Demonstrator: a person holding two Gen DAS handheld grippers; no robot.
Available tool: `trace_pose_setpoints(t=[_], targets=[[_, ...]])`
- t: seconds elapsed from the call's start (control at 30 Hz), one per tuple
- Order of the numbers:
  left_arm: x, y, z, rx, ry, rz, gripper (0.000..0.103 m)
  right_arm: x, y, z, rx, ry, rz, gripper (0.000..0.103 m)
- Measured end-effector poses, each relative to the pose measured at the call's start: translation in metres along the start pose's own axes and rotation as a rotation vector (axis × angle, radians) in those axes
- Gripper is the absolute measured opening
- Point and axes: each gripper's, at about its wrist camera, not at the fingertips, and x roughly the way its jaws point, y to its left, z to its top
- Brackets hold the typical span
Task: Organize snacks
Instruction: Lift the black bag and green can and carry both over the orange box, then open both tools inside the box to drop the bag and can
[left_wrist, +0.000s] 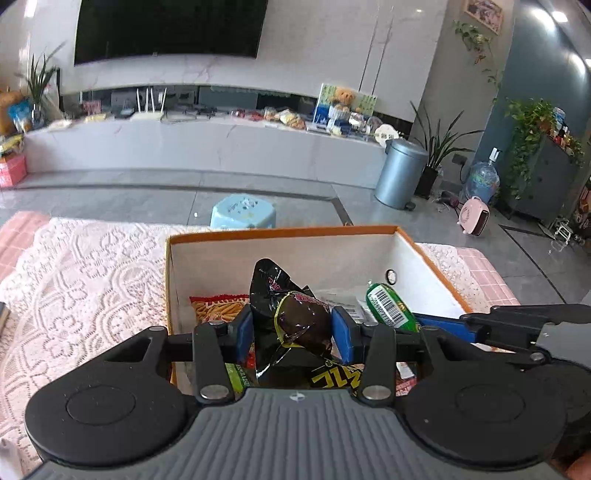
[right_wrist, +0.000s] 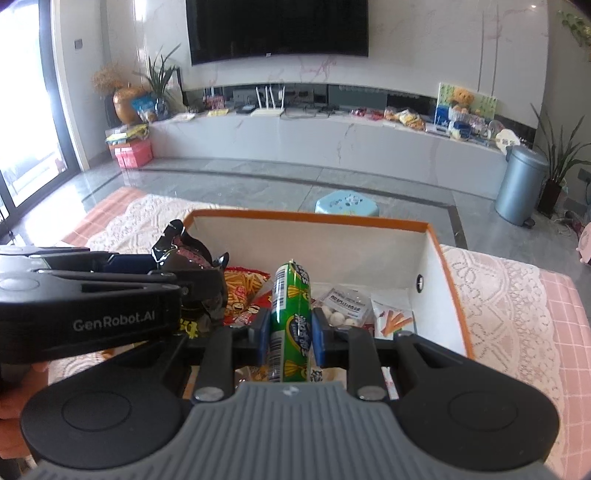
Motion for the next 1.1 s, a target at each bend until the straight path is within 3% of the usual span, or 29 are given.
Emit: trace_pose_setpoints(t=[0.43, 0.9, 1.1], targets=[[0.049, 0.015, -0.006, 0.081, 0.157, 0.098, 0.050, 0.084, 0.001, 0.004, -0.084, 0.182, -0.010, 0.020], [0.065, -0.002, -0.005, 0.262, 0.225, 0.130, 0.051, 0.113, 0.009, -0.006, -0.181, 0.339, -0.026, 0.020], [0.071, -0.004, -0.004, 0.306, 0.232, 0.138, 0.052, 0.119, -0.003, -0.007, -0.137, 0.367, -0.025, 0.021]])
